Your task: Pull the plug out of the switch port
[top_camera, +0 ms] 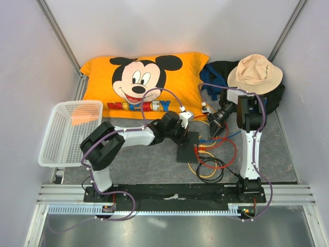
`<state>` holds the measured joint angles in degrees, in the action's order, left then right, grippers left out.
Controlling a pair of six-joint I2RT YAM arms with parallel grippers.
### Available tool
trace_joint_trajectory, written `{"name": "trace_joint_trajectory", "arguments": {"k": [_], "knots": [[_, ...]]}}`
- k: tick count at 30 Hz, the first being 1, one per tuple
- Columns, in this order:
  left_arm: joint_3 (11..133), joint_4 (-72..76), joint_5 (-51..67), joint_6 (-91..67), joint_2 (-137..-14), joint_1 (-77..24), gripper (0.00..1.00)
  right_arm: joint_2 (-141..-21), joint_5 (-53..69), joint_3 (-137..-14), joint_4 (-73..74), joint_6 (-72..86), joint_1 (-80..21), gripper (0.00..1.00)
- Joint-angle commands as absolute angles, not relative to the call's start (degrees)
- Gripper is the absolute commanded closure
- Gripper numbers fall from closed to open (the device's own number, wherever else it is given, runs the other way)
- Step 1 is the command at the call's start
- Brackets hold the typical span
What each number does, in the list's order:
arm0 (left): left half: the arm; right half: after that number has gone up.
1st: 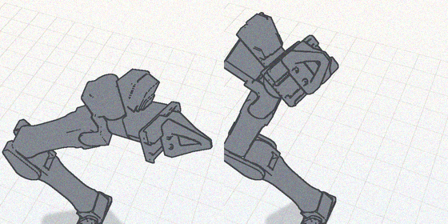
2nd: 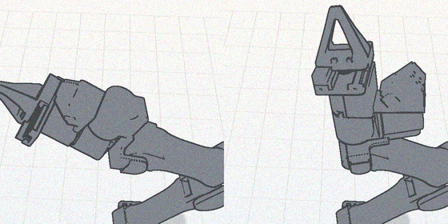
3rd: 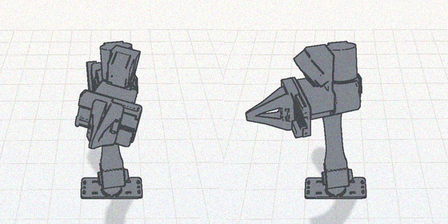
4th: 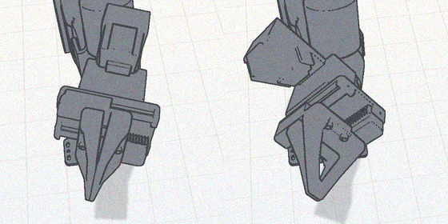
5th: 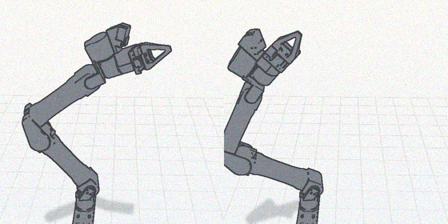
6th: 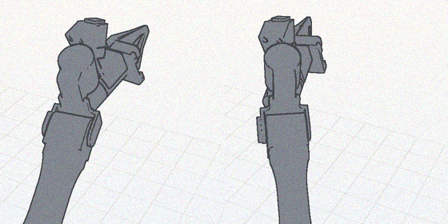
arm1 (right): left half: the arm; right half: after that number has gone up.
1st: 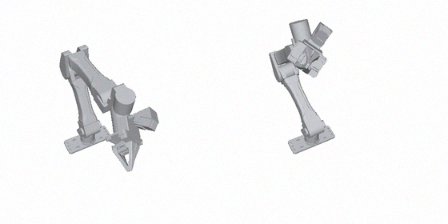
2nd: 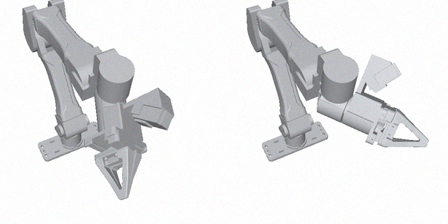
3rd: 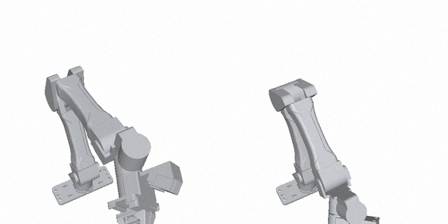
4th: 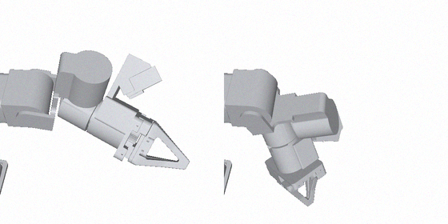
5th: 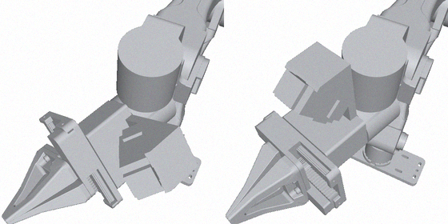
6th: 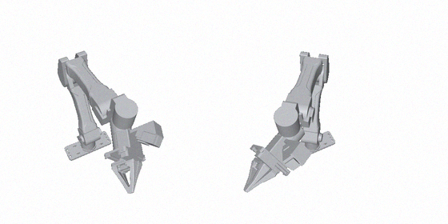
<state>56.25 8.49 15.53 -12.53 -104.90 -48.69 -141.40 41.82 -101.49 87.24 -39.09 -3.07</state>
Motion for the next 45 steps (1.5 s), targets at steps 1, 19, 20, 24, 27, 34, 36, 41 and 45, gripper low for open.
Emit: {"name": "trace_joint_trajectory", "arguments": {"k": [1,19,20,24,27,34,36,41,45], "knots": [[51.3,-9.0,5.1,-8.0,-112.0,-48.3,0.98,-140.8,19.1,-95.7,77.5,-36.4,-1.0,1.0],[53.5,-7.7,3.6,-5.2,-109.3,-48.9,0.98,-121.7,36.3,-96.7,68.4,-35.3,2.3,0.94],[53.6,-7.5,3.3,-5.0,-109.1,-48.9,0.98,-120.9,35.5,-96.5,65.2,-34.2,3.1,0.94],[53.4,-7.6,3.0,-4.1,-107.8,-48.9,0.98,-119.9,33.7,-99.1,63.0,-32.3,5.8,0.94],[53.3,-7.6,3.2,-4.0,-107.5,-48.9,0.98,-120.8,31.2,-103.7,64.8,-32.4,9.0,0.96],[53.3,-7.2,2.8,-3.3,-107.0,-48.9,0.98,-121.1,24.8,-111.9,70.0,-37.9,17.9,0.98],[53.1,-7.0,2.8,-3.3,-107.0,-48.9,0.98,-121.2,23.5,-113.6,72.9,-40.1,20.1,0.98],[53.2,-6.9,3.1,-3.3,-107.4,-48.9,0.98,-120.1,17.5,-112.2,73.1,-46.1,23.8,0.97],[53.4,-6.9,3.2,-3.2,-107.7,-48.9,0.98,-119.5,15.1,-110.5,70.6,-47.4,25.0,0.96]]}}
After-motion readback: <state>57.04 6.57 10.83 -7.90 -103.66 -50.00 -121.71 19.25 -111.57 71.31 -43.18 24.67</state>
